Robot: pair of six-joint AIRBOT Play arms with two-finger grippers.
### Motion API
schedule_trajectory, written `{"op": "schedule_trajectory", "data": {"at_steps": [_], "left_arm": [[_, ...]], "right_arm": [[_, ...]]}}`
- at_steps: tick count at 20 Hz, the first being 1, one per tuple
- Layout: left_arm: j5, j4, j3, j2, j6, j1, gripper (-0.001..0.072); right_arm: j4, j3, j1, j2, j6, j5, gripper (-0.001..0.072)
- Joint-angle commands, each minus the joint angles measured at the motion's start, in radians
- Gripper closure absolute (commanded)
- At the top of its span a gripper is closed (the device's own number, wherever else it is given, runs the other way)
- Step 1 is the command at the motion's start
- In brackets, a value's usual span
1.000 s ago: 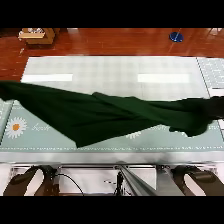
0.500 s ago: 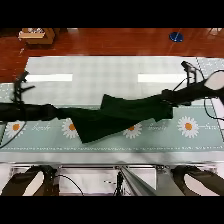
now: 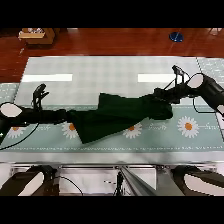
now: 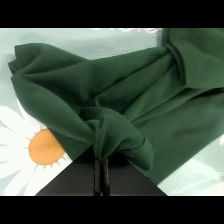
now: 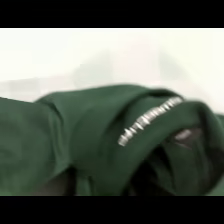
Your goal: Fold the shirts.
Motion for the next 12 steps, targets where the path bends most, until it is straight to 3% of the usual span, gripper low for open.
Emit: {"op": "schedule_trajectory", "data": {"at_steps": [1, 5, 8, 10, 12], "left_arm": [[0.015, 0.0, -0.005, -0.021, 0.003, -0.002, 0.0686], [0.015, 0.0, -0.005, -0.021, 0.003, -0.002, 0.0686], [0.015, 0.0, -0.005, -0.021, 0.019, -0.002, 0.0686], [0.014, 0.0, -0.005, -0.021, 0.029, -0.002, 0.0685], [0.007, 0.0, -0.005, -0.021, 0.029, -0.002, 0.0686]], "right_arm": [[-0.026, 0.1, -0.016, 0.028, -0.106, 0.131, 0.0241], [-0.129, 0.208, -0.139, 0.145, -0.115, 0.328, 0.0219], [-0.045, 0.148, -0.217, 0.18, -0.14, 0.468, 0.0219], [0.062, 0.04, -0.203, 0.183, -0.156, 0.463, 0.0219], [0.151, -0.085, -0.151, 0.183, -0.159, 0.369, 0.0219]]}}
